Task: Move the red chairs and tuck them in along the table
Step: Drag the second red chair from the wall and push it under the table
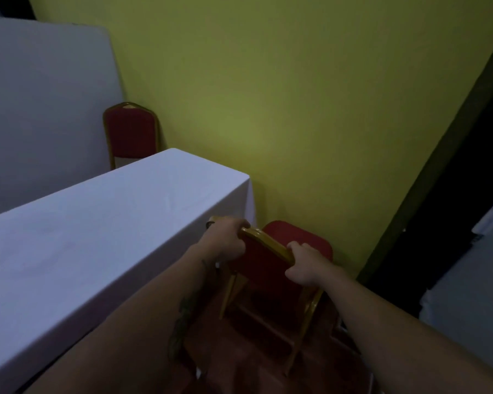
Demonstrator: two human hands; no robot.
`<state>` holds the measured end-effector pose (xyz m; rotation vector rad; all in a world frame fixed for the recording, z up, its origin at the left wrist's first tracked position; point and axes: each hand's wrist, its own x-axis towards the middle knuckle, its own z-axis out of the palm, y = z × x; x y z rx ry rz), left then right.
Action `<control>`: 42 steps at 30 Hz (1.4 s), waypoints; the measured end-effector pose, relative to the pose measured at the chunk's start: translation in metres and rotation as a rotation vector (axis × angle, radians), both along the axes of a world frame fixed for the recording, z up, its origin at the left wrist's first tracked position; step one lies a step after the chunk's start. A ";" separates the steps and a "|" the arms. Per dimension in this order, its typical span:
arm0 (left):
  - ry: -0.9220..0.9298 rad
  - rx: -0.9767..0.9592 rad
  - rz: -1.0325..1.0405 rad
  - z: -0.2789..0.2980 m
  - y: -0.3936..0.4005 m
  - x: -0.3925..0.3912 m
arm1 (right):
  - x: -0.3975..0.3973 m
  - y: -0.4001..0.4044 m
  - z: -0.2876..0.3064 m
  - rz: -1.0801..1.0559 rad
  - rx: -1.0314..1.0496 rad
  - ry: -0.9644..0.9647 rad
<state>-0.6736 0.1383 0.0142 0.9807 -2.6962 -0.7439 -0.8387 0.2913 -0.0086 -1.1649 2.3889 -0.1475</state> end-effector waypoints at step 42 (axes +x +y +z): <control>-0.390 0.105 -0.181 -0.069 0.060 -0.023 | -0.096 0.101 -0.087 -0.941 -0.379 -0.366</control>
